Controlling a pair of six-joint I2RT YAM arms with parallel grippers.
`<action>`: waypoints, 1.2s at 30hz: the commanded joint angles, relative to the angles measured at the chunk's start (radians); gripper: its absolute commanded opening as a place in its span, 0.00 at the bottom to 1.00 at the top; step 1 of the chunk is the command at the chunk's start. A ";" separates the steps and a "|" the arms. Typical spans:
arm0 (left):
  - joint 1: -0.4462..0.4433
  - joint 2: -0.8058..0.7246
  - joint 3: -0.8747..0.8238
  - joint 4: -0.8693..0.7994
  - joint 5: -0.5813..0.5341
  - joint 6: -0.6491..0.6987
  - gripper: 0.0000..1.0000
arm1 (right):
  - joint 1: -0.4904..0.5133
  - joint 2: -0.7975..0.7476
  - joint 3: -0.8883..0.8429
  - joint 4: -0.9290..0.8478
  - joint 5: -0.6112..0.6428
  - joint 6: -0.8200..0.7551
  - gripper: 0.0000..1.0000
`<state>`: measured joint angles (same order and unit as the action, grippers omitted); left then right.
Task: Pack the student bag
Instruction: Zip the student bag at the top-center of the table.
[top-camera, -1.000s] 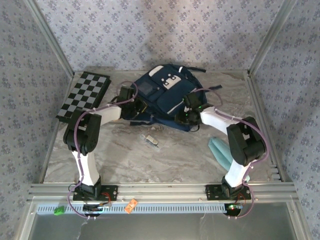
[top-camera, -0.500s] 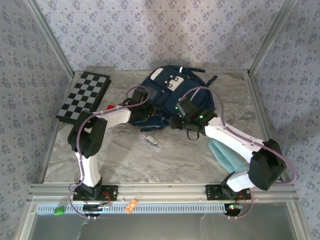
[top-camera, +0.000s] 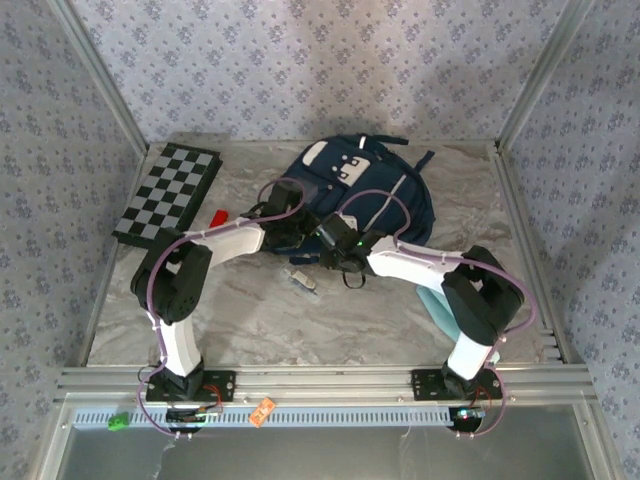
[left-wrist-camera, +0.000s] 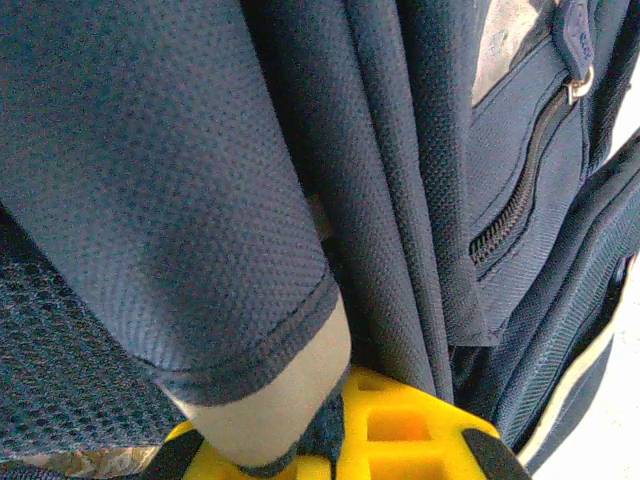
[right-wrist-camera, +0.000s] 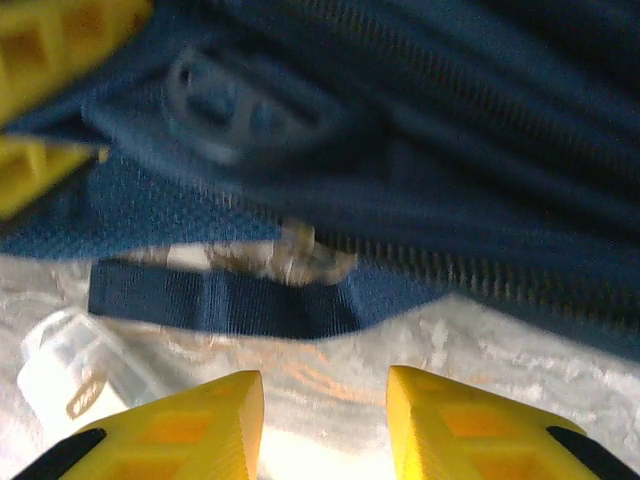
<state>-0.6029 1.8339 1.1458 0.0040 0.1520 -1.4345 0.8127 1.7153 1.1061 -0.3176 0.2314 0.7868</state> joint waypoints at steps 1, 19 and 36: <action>-0.030 -0.084 0.003 0.068 0.080 -0.023 0.00 | -0.003 0.007 0.044 0.043 0.138 0.070 0.41; -0.045 -0.102 -0.019 0.101 0.086 -0.033 0.00 | 0.025 0.042 0.135 -0.051 0.342 0.099 0.32; -0.054 -0.114 -0.012 0.074 0.061 -0.016 0.00 | 0.014 0.003 0.064 -0.044 0.346 0.055 0.19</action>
<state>-0.6334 1.7863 1.1152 0.0490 0.1432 -1.4570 0.8402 1.7390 1.1908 -0.3721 0.5358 0.8574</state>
